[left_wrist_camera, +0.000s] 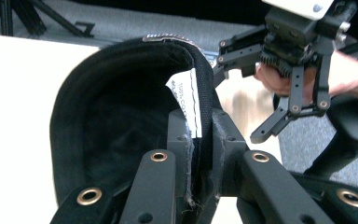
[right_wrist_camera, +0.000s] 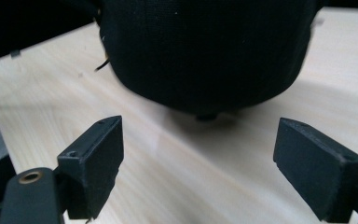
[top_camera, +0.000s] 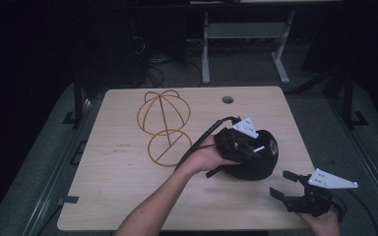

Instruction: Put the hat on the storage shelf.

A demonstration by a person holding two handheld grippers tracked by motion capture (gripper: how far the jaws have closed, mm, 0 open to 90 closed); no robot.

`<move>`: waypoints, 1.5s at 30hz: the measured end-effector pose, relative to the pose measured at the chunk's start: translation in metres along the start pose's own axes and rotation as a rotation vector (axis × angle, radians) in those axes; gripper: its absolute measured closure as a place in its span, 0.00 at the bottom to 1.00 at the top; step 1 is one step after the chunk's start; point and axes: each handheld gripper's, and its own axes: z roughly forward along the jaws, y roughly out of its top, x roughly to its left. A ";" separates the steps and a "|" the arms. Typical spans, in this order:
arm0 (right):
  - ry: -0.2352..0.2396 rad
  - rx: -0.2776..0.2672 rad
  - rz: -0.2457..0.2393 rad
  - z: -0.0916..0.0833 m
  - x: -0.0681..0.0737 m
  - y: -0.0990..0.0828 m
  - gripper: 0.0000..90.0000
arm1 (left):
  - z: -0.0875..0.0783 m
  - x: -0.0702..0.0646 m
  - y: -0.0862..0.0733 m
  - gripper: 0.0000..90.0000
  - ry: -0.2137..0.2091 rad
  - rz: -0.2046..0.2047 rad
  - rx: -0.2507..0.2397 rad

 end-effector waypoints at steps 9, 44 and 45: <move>0.013 -0.103 -0.001 -0.002 0.007 0.015 0.18 | -0.003 -0.010 0.012 0.89 -0.064 0.013 -0.040; 0.095 -0.114 -0.047 -0.018 0.020 0.036 0.97 | -0.043 -0.026 -0.016 0.61 -0.008 0.009 -0.083; 0.095 -0.110 -0.047 -0.019 0.020 0.037 0.97 | -0.049 -0.025 -0.020 0.61 0.010 0.010 -0.086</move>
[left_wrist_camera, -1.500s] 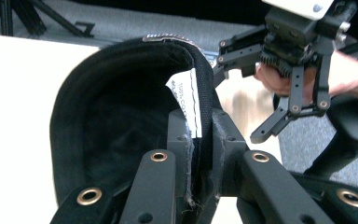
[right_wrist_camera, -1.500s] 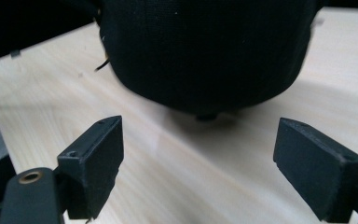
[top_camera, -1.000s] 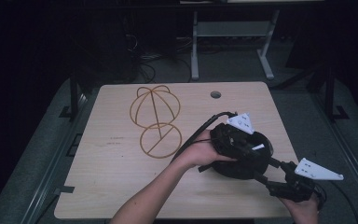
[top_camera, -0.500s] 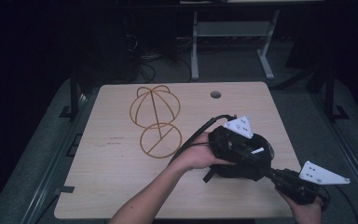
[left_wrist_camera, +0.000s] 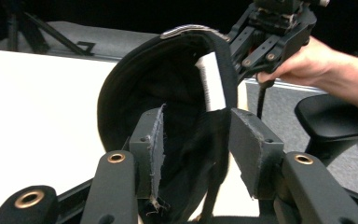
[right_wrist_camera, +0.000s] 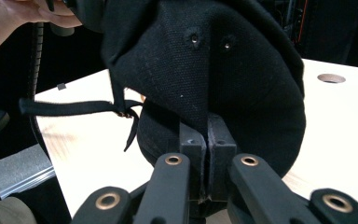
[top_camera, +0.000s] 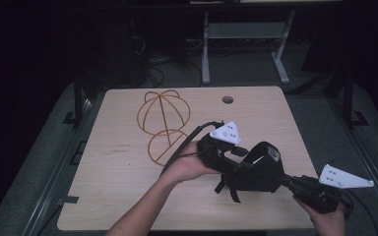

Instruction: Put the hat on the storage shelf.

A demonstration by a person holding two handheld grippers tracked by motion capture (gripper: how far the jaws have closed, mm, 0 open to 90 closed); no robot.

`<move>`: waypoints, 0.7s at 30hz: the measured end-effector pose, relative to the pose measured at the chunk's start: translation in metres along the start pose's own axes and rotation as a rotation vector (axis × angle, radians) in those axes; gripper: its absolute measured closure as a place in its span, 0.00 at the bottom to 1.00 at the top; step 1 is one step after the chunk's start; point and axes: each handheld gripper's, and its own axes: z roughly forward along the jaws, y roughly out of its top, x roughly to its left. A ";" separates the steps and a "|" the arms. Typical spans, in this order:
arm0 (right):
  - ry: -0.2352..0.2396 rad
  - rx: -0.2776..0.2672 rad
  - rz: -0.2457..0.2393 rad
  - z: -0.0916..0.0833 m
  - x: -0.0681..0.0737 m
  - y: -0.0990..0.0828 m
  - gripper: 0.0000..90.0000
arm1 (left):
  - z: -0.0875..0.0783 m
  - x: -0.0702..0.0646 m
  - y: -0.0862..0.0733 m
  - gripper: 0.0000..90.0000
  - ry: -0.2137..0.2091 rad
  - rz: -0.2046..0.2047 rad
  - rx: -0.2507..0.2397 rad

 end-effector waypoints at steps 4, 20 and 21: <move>0.001 0.010 -0.012 0.001 -0.001 0.004 0.97 | -0.011 0.001 -0.004 0.59 0.019 -0.012 -0.008; -0.016 0.054 -0.022 0.002 -0.008 0.022 0.97 | -0.041 0.006 -0.030 0.54 0.069 -0.064 -0.059; -0.019 0.055 -0.026 0.001 -0.008 0.024 0.97 | -0.043 0.007 -0.033 0.54 0.076 -0.069 -0.056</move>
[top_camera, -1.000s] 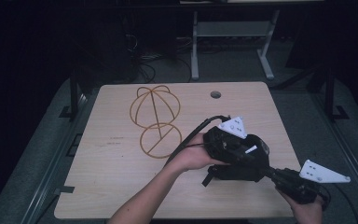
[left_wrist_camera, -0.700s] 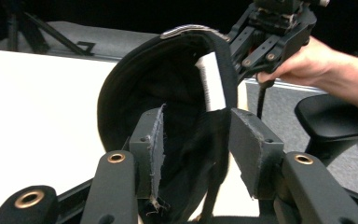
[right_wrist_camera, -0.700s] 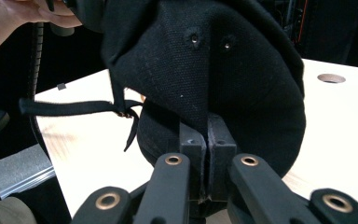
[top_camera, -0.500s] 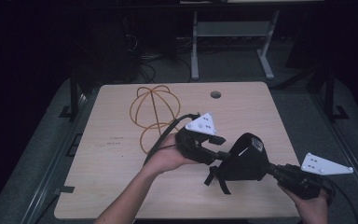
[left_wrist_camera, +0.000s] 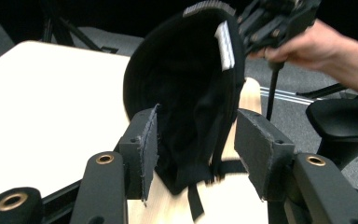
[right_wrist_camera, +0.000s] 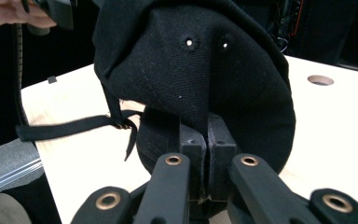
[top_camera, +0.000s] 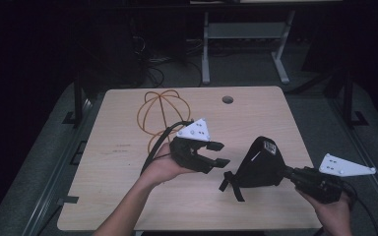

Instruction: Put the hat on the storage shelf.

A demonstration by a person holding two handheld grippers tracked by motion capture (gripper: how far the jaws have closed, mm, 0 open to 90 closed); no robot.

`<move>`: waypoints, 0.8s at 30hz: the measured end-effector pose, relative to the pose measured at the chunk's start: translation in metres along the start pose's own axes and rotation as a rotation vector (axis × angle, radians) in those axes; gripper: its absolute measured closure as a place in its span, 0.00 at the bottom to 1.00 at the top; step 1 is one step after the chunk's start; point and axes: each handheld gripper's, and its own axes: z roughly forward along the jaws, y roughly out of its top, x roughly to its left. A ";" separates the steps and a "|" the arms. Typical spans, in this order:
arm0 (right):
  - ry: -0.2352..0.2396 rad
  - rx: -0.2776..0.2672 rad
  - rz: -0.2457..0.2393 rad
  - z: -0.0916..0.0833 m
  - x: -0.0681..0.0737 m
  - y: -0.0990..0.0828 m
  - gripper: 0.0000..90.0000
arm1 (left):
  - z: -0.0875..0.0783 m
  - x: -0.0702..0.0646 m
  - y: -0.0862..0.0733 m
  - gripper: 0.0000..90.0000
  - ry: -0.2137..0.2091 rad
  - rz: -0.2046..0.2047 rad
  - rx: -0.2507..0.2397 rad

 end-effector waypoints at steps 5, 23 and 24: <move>0.001 -0.010 -0.012 -0.005 -0.002 0.009 0.97 | -0.003 0.003 -0.016 0.54 0.014 -0.015 -0.002; 0.003 -0.001 -0.001 -0.018 -0.018 0.023 0.97 | -0.003 0.005 -0.061 0.47 0.060 -0.033 0.064; 0.002 -0.001 0.002 -0.018 -0.019 0.024 0.97 | -0.005 0.005 -0.063 0.47 0.064 -0.036 0.062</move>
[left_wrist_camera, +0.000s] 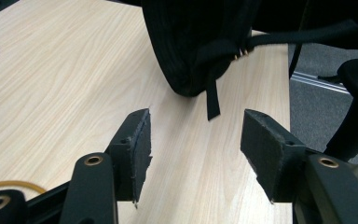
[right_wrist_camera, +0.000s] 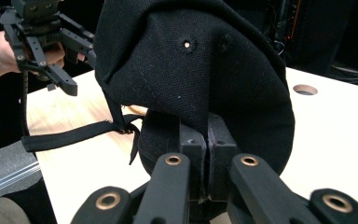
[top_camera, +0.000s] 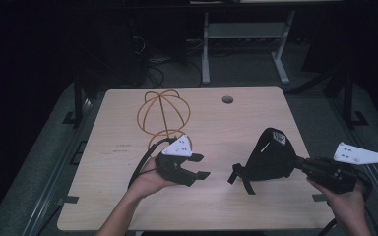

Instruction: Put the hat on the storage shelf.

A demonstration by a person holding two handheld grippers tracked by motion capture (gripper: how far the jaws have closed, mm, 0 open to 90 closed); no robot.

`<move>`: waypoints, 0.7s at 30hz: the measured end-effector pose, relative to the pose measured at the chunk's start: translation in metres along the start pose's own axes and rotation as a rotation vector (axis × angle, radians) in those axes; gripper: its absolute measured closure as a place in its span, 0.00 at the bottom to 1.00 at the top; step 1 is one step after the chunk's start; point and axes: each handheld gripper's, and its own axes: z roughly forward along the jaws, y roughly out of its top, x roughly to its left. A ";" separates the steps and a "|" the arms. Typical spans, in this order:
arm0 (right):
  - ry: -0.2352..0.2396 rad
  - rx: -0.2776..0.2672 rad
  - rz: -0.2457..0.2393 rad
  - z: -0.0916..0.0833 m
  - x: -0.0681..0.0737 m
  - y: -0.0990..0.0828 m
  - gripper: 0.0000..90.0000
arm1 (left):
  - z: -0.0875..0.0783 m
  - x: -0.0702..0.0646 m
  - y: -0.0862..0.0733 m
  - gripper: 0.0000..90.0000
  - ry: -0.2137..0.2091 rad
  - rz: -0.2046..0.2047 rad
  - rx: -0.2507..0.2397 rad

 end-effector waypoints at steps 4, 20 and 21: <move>-0.002 0.001 0.001 0.000 -0.002 0.003 0.97 | -0.001 0.002 -0.008 0.47 -0.007 0.000 0.002; -0.005 -0.004 -0.017 -0.001 -0.012 0.026 0.97 | -0.001 0.005 -0.042 0.39 0.059 -0.001 0.043; -0.005 -0.005 -0.020 -0.001 -0.012 0.029 0.97 | -0.001 0.005 -0.044 0.39 0.064 0.000 0.038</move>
